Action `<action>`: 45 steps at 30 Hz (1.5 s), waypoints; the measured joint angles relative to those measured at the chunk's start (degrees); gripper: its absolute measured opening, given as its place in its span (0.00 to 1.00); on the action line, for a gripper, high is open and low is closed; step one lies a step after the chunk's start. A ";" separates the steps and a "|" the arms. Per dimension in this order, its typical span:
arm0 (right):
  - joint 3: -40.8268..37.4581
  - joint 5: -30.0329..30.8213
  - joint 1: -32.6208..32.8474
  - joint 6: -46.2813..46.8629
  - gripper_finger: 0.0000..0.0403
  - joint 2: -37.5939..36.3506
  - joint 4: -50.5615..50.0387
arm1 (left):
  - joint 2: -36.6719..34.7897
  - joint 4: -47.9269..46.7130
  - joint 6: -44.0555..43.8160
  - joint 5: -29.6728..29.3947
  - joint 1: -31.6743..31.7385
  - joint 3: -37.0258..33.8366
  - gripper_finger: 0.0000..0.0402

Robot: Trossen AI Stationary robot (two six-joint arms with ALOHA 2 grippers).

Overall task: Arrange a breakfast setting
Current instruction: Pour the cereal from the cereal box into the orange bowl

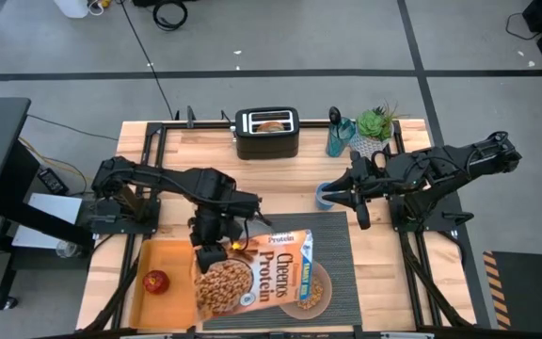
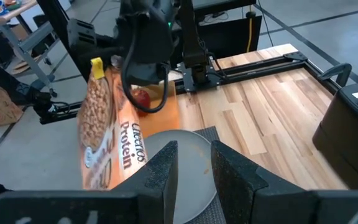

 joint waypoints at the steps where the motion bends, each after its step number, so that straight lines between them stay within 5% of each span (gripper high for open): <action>1: 0.00 0.04 -0.01 0.00 0.25 0.00 -0.01 | -0.04 0.20 1.15 -0.15 -0.04 0.00 0.44; 23: 0.00 0.17 0.01 -0.37 0.25 0.01 0.42 | 0.00 0.29 -1.91 5.28 -0.59 -0.72 0.44; 45: 0.00 0.01 0.06 -0.42 0.25 0.02 0.40 | -0.07 0.30 2.30 1.63 1.50 -0.72 0.44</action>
